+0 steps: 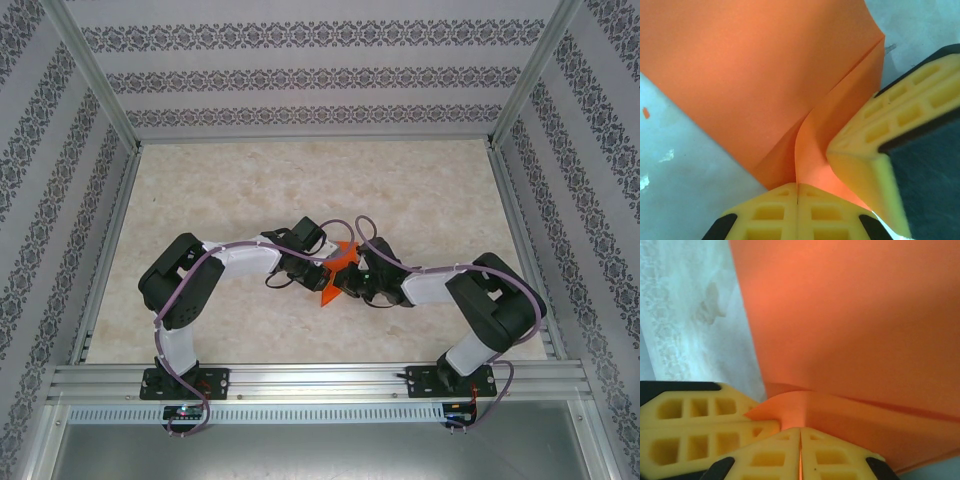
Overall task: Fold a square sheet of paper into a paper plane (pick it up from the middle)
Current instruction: Third fold the triangle at the center of the table.
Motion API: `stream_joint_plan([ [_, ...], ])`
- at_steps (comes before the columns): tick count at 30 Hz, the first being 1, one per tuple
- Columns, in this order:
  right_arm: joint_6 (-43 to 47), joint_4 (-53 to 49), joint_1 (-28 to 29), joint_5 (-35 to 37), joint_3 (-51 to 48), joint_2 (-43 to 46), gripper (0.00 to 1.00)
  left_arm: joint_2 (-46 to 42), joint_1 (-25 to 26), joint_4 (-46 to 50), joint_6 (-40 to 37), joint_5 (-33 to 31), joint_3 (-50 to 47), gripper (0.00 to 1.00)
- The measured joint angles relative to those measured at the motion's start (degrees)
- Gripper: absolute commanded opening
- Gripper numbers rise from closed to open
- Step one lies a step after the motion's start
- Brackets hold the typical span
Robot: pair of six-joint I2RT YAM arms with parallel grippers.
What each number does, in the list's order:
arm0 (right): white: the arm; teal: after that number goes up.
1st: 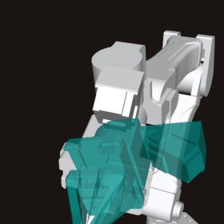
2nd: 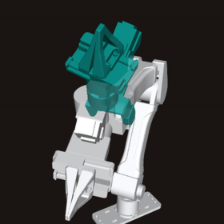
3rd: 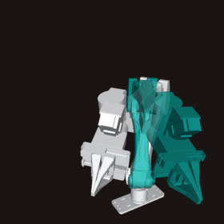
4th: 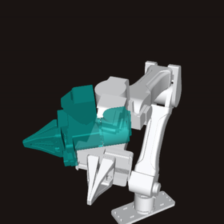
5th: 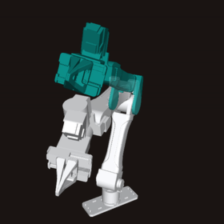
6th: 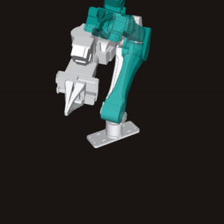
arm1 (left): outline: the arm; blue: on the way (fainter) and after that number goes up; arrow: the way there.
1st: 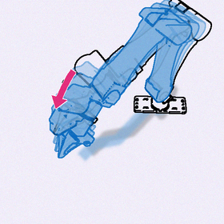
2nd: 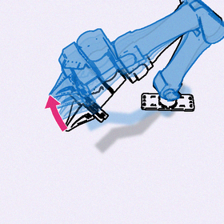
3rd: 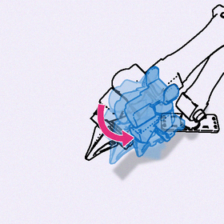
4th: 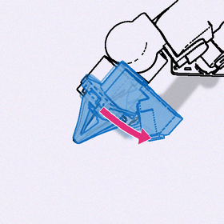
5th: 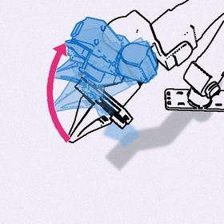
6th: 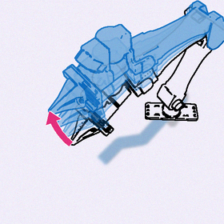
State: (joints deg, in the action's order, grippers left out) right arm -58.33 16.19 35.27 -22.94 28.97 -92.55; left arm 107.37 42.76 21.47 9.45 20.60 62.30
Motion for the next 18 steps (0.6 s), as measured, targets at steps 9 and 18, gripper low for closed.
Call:
stream_joint_plan([
  [9,-1.6,4.2,0.0,-0.2,-1.4,-0.2,0.09,0.0,0.0,0.0,0.0,-0.6,0.0,0.0],
  [18,-1.7,1.8,1.9,3.4,-4.0,10.6,0.09,0.0,0.0,-0.2,1.3,-0.7,-0.1,0.0],
])
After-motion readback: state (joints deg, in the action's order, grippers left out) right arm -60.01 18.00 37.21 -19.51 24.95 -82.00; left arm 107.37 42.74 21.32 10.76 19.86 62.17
